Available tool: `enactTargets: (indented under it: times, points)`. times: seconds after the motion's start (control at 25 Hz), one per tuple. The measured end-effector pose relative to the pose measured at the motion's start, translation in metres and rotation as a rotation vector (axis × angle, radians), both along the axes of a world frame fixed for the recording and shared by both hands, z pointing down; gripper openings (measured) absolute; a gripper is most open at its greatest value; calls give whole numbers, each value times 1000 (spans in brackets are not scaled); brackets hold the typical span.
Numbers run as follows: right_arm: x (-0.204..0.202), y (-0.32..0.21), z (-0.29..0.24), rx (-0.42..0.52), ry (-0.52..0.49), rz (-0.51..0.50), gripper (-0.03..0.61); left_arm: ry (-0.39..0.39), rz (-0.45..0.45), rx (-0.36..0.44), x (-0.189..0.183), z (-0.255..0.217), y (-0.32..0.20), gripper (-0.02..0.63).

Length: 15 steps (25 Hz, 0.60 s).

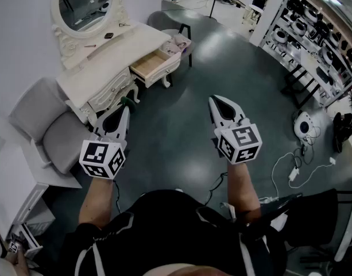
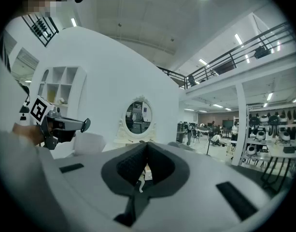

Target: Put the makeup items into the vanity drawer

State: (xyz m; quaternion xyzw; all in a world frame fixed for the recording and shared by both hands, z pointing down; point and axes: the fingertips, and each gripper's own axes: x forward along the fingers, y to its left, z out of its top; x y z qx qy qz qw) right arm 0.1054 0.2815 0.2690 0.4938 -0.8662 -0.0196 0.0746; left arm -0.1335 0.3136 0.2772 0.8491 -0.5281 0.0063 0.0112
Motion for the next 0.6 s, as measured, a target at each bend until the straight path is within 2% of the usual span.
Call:
enactTargets:
  times: [0.28, 0.48, 0.6]
  points:
    - [9, 2, -6, 0, 4, -3, 5, 2, -4, 3, 9, -7, 7, 3]
    - [14, -2, -8, -1, -40, -8, 5, 4, -9, -2, 13, -4, 4, 3]
    - [19, -1, -9, 11, -17, -9, 5, 2, -14, -3, 18, -4, 3, 3]
